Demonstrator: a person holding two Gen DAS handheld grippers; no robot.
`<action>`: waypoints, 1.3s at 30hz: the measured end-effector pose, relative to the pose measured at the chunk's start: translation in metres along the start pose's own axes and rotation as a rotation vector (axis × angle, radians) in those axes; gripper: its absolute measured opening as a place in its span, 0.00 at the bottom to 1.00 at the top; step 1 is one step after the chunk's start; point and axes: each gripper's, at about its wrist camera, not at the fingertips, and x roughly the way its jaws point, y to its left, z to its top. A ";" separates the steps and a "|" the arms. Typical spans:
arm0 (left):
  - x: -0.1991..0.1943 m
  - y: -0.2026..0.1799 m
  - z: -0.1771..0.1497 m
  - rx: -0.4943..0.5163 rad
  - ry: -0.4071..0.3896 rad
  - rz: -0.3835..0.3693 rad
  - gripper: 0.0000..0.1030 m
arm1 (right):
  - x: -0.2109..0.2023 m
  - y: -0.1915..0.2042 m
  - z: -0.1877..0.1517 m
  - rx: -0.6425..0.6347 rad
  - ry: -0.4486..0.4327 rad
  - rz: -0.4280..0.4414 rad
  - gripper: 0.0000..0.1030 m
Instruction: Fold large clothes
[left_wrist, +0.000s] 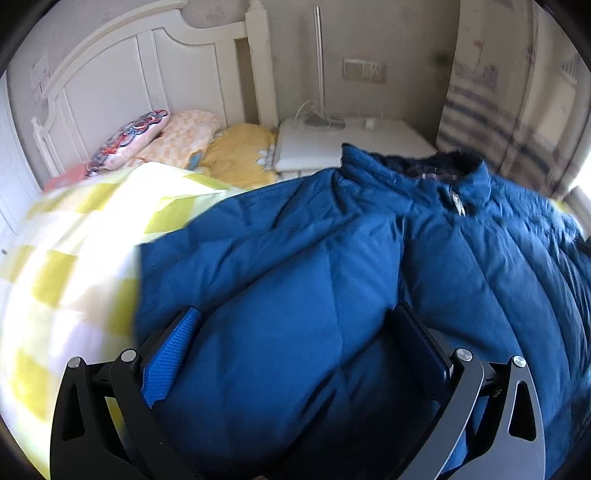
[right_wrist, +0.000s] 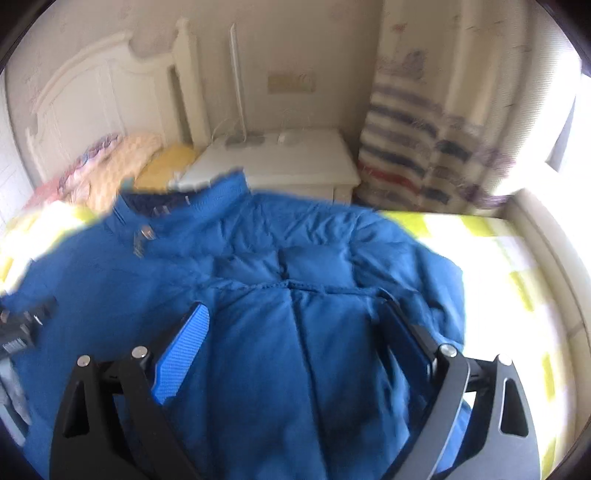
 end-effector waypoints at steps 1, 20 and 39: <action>-0.021 0.004 -0.004 -0.027 -0.029 0.001 0.96 | -0.017 0.003 -0.003 0.012 -0.025 0.050 0.90; -0.069 0.001 -0.111 -0.001 0.087 -0.040 0.96 | -0.051 0.020 -0.118 -0.231 0.221 -0.045 0.98; -0.137 0.018 -0.146 -0.072 0.028 -0.121 0.96 | -0.130 0.015 -0.154 -0.122 0.135 0.131 0.98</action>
